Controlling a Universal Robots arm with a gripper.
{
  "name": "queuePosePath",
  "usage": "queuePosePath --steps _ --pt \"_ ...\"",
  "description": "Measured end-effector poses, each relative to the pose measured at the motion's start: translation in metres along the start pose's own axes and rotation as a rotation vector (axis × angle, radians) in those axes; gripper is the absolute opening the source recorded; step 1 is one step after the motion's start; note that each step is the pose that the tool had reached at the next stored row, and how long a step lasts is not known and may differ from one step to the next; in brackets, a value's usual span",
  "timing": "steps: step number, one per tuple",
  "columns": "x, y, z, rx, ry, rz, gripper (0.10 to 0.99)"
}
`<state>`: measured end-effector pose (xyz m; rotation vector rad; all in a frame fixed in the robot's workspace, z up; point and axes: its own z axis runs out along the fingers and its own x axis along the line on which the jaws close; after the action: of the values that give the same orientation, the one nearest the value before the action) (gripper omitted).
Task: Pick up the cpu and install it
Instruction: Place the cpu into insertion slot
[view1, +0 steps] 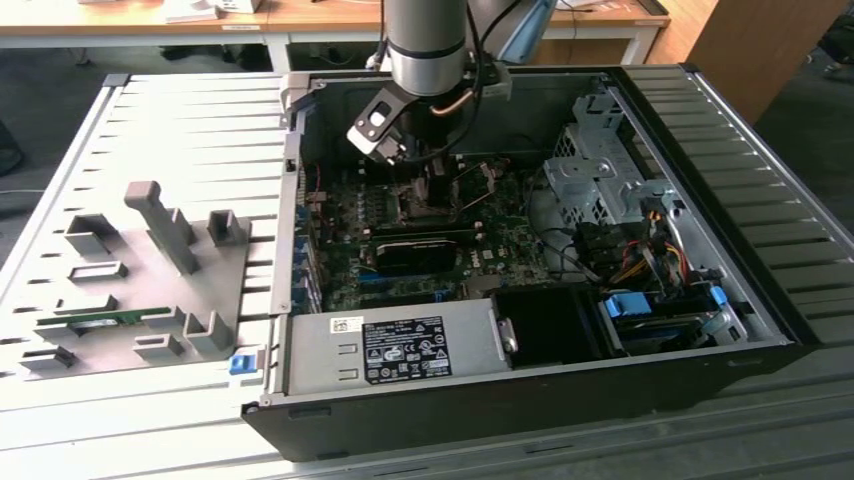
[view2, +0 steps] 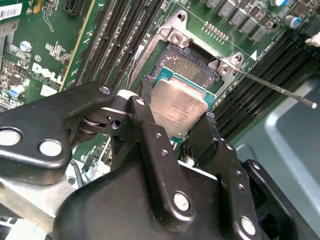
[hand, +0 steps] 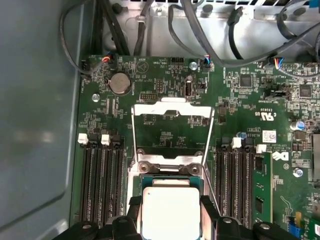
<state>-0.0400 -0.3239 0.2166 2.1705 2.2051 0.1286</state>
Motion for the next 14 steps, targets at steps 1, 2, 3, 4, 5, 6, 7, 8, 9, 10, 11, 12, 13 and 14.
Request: queuePosePath --steps 1,2,3,4,5,6,7,8,9,10,11,12,13,14 --pt "0.0 -0.0009 0.0008 0.0 0.0 0.0 0.541" --pt "0.0 -0.0017 0.0017 0.0 0.0 0.0 0.541" --pt "0.0 -0.0024 0.0026 0.0 0.0 0.0 0.541" --pt "-0.0001 -0.0031 0.0037 0.0 -0.0001 0.0 0.541" --pt "-0.0001 -0.0034 0.0046 0.0 -0.0001 0.0 0.541" --pt "0.0 -0.0035 0.0055 0.0 -0.0002 0.0 0.541" --pt "0.0001 -0.0036 0.0065 0.0 -0.0003 0.001 0.541" --pt "0.0002 -0.0037 0.0074 0.0 -0.0005 0.002 0.541" --pt "0.0003 -0.0039 0.0085 0.0 -0.0011 0.008 0.541" --pt "0.0004 -0.004 0.0095 0.0 -0.0014 0.012 0.541" --pt "0.0005 -0.004 0.0105 0.0 -0.0016 0.015 0.541" --pt "0.0005 -0.0042 0.0114 0.0 -0.0017 0.015 0.541" --pt "0.0006 -0.0044 0.0125 0.0 -0.0017 0.016 0.541" --pt "0.0008 -0.0046 0.0134 0.0 -0.0017 0.016 0.541"
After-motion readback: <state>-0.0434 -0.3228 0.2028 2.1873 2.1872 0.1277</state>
